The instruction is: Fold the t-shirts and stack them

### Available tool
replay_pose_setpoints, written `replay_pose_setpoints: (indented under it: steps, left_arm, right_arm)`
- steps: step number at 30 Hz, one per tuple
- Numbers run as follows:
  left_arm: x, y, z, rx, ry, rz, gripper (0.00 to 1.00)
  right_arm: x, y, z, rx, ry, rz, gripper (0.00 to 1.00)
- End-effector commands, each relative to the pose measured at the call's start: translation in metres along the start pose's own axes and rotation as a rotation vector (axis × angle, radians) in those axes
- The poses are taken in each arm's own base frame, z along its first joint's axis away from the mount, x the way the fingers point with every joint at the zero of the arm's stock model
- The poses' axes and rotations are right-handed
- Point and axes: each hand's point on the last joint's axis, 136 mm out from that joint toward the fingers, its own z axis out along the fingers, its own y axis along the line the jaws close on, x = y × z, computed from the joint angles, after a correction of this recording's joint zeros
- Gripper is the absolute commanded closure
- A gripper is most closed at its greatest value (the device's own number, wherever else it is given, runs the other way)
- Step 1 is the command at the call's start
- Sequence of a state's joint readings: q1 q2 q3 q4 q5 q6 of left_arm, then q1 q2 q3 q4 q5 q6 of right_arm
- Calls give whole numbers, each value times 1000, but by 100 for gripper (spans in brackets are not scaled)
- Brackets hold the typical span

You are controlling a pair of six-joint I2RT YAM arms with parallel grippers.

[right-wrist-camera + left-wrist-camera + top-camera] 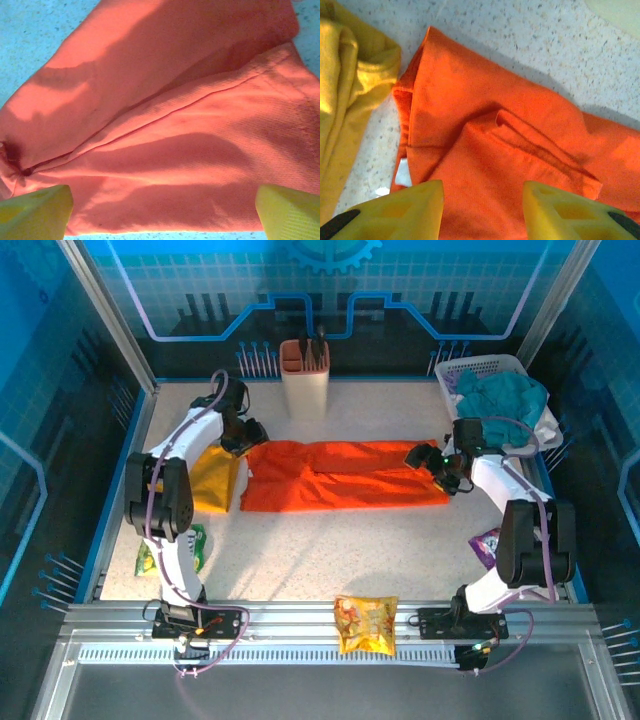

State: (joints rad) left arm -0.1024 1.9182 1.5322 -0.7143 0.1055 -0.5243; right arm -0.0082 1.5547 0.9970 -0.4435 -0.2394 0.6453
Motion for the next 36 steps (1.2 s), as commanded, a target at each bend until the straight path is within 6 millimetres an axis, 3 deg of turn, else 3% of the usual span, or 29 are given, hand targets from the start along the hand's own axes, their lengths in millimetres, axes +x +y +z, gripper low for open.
replay_pose_setpoints:
  steps: [1,6,11,15,22,27,32,36]
  left_arm:
    - [20,-18,-21,95,10,-3,54]
    - [62,-40,-6,195,72,-10,54]
    - [95,-23,29,173,162,-46,55]
    - [100,-4,35,111,149,-28,55]
    - [96,21,39,19,144,12,55]
    - [84,17,29,30,136,35,55]
    - [75,-3,2,82,105,48,56]
    - [79,-13,-5,91,94,72,55]
  right_arm:
    - [-6,18,-4,-28,-24,-81,5]
    - [-6,16,15,-21,18,-61,5]
    - [1,-8,31,26,56,-15,6]
    - [11,-33,36,33,81,50,7]
    - [27,-60,28,48,93,125,7]
    - [20,-48,10,27,59,97,7]
    - [-13,-16,-10,28,-32,-15,6]
    - [-33,6,-6,-8,-46,-96,8]
